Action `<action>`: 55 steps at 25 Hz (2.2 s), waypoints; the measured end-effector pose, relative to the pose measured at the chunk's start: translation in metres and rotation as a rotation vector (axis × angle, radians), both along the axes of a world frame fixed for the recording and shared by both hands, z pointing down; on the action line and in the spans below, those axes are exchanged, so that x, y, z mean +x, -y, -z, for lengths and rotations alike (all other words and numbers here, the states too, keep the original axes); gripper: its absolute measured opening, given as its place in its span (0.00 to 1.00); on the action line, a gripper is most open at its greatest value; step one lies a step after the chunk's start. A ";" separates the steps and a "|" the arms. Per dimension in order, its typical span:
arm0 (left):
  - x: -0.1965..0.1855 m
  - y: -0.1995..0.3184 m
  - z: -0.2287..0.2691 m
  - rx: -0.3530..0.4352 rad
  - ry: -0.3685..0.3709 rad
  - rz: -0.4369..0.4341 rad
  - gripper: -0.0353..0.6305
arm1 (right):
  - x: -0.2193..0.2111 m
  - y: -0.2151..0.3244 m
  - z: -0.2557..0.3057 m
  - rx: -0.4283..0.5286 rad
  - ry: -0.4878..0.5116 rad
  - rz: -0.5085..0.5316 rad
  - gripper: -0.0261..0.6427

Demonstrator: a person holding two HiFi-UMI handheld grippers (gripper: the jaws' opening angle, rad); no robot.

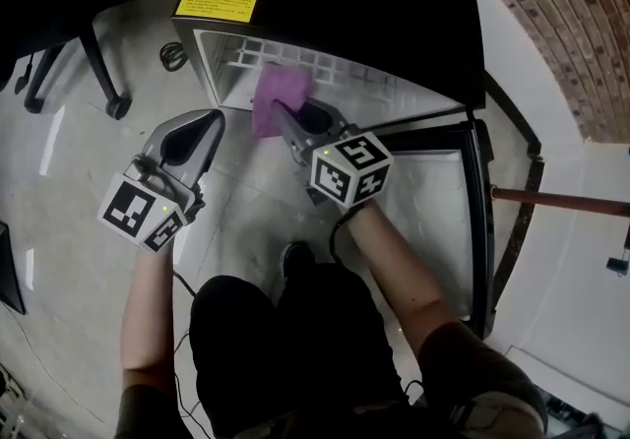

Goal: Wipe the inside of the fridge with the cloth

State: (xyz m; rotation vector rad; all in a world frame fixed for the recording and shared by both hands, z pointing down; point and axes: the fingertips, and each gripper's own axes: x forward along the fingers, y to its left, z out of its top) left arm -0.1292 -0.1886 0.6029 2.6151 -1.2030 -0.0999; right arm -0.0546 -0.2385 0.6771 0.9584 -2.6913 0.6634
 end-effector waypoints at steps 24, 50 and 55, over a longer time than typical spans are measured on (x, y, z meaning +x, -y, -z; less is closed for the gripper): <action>-0.007 0.033 -0.007 0.108 0.123 0.088 0.08 | -0.092 0.104 0.051 0.320 0.101 -0.038 0.15; 0.022 0.043 -0.043 0.085 0.160 0.022 0.08 | 0.014 0.124 -0.012 0.201 -0.492 -0.186 0.15; 0.053 0.047 -0.043 0.092 0.166 -0.036 0.08 | 0.078 0.125 -0.012 0.140 -0.503 -0.363 0.15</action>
